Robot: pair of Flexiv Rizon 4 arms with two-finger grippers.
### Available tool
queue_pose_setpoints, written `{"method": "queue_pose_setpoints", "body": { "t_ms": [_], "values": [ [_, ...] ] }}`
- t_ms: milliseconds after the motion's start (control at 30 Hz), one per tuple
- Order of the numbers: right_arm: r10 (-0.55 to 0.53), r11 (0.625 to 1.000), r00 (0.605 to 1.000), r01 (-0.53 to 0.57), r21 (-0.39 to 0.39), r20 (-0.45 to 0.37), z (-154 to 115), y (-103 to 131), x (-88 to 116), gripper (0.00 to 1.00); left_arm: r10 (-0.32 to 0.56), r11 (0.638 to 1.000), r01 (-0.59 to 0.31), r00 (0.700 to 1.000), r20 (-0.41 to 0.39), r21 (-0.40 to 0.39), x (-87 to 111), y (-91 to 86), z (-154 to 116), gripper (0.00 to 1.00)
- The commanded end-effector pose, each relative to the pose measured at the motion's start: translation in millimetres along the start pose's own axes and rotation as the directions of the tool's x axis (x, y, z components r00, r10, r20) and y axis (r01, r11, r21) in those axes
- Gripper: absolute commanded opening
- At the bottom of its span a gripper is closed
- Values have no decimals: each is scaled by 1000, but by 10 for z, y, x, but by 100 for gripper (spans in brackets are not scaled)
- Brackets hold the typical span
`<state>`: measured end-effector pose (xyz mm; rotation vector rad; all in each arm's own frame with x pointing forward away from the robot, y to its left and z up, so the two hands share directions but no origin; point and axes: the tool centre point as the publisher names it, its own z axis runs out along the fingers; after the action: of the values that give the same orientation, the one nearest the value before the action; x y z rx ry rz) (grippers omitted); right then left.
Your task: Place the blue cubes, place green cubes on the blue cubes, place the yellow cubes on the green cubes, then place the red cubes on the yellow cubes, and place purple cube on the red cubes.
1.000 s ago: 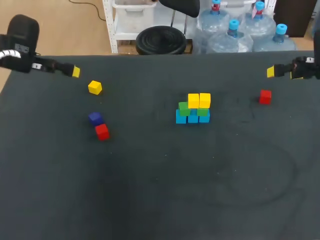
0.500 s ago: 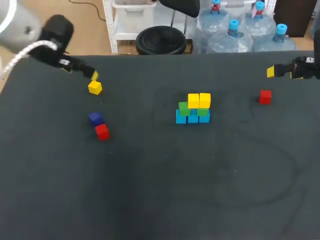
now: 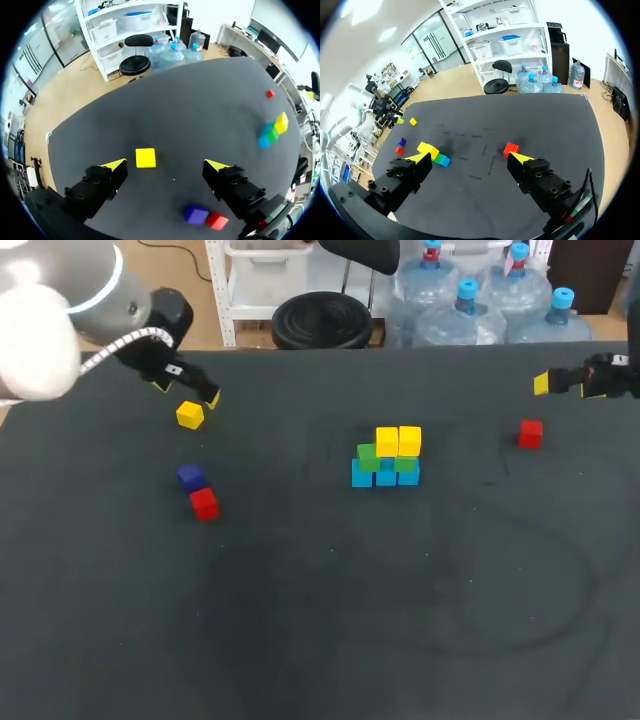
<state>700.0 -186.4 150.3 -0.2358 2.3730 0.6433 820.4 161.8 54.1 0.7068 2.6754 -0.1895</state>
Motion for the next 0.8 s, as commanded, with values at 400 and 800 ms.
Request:
{"method": "queue_pose_setpoints", "body": {
  "t_ms": [400, 800],
  "values": [
    [0, 1000, 1000, 0, 1, 0, 3, 0, 1, 100, -20, 1000, 15, 972, -235, -27, -58, 271, 684, 96],
    [0, 1000, 1000, 0, 1, 0, 3, 0, 1, 100, -64, 997, 54, 967, -245, -47, 76, 352, 597, 24]
  ]
}}
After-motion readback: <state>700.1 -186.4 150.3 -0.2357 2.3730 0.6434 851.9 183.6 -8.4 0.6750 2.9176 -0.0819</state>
